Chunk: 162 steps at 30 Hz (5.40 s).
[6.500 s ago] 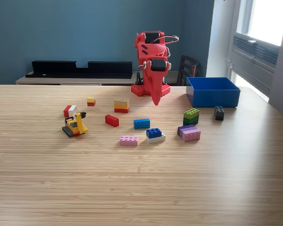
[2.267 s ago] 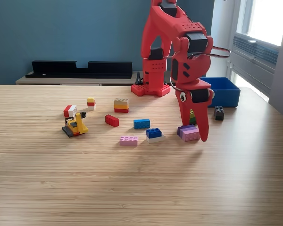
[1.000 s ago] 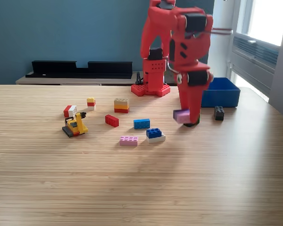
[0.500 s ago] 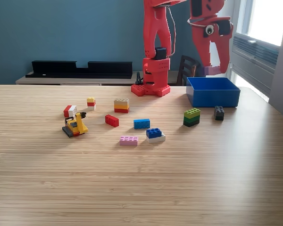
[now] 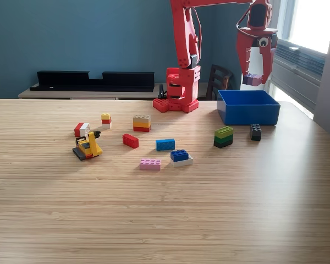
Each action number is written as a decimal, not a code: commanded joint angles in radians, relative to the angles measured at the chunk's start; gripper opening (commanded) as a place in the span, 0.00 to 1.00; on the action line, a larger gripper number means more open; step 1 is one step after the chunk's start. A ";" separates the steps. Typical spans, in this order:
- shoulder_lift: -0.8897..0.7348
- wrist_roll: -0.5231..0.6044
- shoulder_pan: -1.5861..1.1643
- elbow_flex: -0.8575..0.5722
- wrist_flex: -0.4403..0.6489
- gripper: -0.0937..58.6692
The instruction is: Grasp a lego block and put it in the bin.
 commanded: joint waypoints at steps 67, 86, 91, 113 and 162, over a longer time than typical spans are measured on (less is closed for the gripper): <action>-0.183 -0.091 0.894 -0.305 -0.149 0.00; -0.176 -0.095 1.069 -0.261 -0.288 0.00; -0.181 -0.097 1.045 -0.242 -0.288 0.00; -0.183 -0.339 0.649 -0.130 -0.288 0.00; -0.598 -0.755 0.451 -0.265 -0.259 0.46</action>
